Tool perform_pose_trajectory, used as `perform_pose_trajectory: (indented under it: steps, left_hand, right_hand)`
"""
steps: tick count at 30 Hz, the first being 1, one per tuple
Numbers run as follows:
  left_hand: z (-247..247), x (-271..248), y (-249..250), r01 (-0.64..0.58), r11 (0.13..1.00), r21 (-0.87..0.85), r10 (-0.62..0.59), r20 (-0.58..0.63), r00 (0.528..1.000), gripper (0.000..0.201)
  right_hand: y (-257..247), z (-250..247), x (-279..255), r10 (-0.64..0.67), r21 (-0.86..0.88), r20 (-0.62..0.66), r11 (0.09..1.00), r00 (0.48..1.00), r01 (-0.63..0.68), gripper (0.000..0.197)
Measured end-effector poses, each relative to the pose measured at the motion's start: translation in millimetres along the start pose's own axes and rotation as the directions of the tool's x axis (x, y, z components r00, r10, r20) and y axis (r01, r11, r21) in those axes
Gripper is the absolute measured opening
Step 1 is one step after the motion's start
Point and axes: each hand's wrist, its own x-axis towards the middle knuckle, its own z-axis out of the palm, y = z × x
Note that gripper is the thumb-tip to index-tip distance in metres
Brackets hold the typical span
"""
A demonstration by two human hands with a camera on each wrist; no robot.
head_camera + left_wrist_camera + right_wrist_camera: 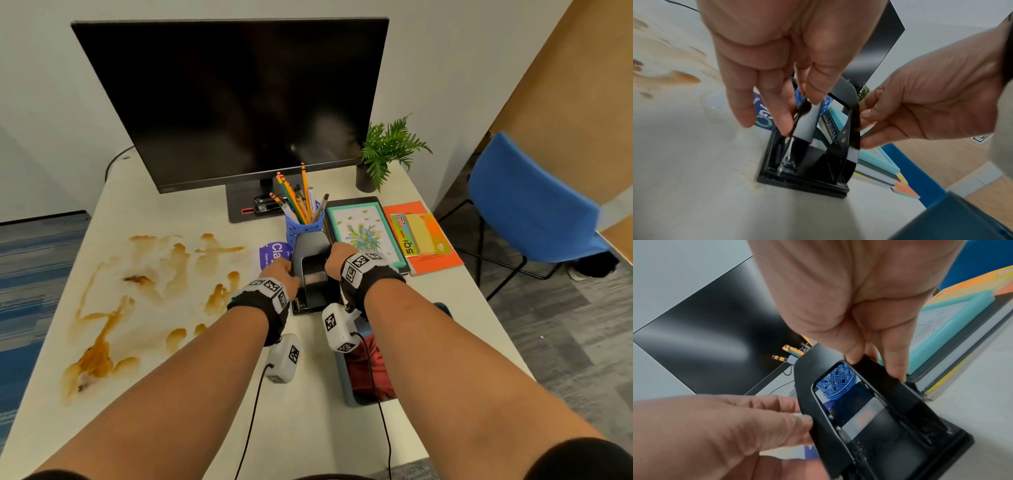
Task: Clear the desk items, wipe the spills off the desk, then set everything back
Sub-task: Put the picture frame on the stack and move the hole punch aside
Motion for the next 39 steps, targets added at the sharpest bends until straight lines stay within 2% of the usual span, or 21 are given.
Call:
perform_pose_trajectory:
  steps: [7, 17, 21, 23, 26, 34, 39]
  left_hand:
    - [6, 9, 4, -0.023, 0.997, -0.072, 0.029, 0.073, 0.997, 0.048]
    - [6, -20, 3, -0.095, 0.995, -0.025, 0.095, 0.008, 0.995, 0.062]
    - [5, -36, 1, -0.123, 0.992, -0.013, 0.123, 0.001, 0.992, 0.061]
    - [5, -45, 0, -0.134, 0.991, -0.002, 0.134, 0.017, 0.991, 0.063]
    - [7, -52, -3, -0.152, 0.988, -0.01, 0.153, 0.064, 0.986, 0.062]
    - [21, -72, -15, -0.203, 0.978, -0.05, 0.208, 0.158, 0.965, 0.062]
    - [38, -88, -18, -0.217, 0.976, -0.031, 0.219, 0.214, 0.952, 0.063]
  right_hand:
    - [7, -5, -4, 0.0, 0.016, -0.033, 1.0, 0.999, 0.0, 0.033]
    - [15, -8, -15, 0.032, 0.068, -0.107, 0.997, 0.994, -0.025, 0.035]
    - [19, -2, -19, 0.043, 0.109, -0.137, 0.994, 0.99, -0.029, 0.036]
    - [20, 4, -22, 0.039, 0.12, -0.14, 0.993, 0.989, -0.022, 0.029]
    - [20, 11, -28, 0.032, 0.12, -0.13, 0.993, 0.991, -0.016, 0.007]
    - [36, 27, -53, 0.075, 0.128, -0.162, 0.99, 0.984, -0.055, 0.007]
    - [52, 34, -66, 0.11, 0.149, -0.168, 0.985, 0.98, -0.085, 0.024]
